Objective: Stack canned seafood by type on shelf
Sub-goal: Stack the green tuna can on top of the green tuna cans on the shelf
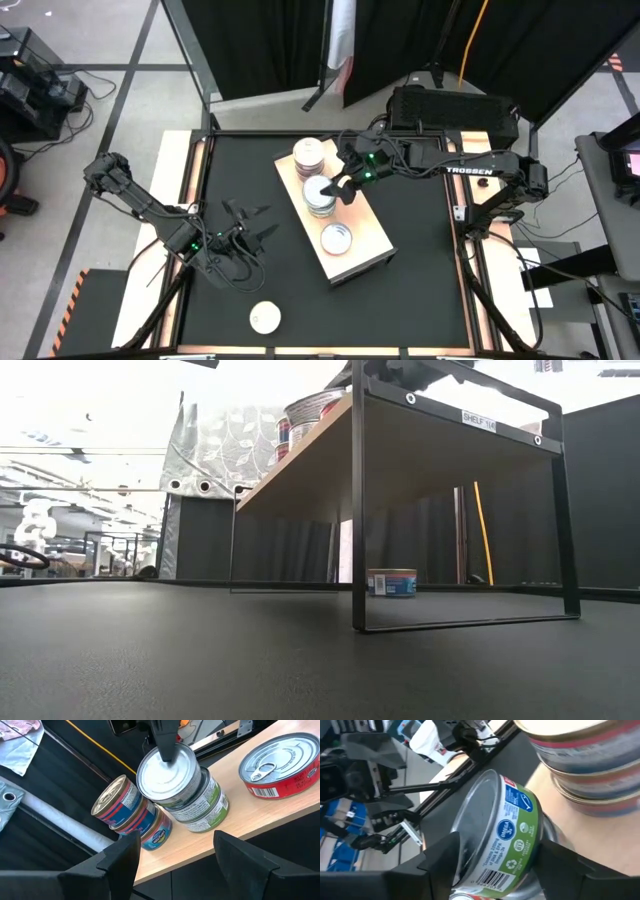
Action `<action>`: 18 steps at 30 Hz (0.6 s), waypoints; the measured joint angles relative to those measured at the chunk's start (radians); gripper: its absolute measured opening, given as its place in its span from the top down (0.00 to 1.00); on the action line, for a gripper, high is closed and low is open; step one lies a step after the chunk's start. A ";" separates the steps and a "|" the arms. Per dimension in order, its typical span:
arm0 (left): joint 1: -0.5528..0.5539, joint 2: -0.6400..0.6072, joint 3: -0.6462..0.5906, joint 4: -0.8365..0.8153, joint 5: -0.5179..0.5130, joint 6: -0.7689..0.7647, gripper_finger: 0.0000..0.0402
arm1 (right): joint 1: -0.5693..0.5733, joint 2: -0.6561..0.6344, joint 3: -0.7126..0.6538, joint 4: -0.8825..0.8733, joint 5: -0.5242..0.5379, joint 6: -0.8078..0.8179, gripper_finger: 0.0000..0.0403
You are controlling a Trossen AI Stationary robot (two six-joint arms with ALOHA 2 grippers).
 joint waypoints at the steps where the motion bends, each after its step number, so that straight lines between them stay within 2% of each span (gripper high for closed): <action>1: 0.000 0.000 0.000 0.000 0.000 0.000 0.37 | 0.000 0.000 0.000 -0.008 0.008 0.000 0.41; 12: 0.000 0.000 0.000 0.000 0.000 -0.002 0.37 | -0.003 -0.015 -0.001 -0.046 0.012 -0.021 0.19; 18: 0.000 0.000 0.000 0.000 0.000 -0.003 0.37 | -0.003 -0.053 -0.001 -0.075 0.013 -0.037 0.11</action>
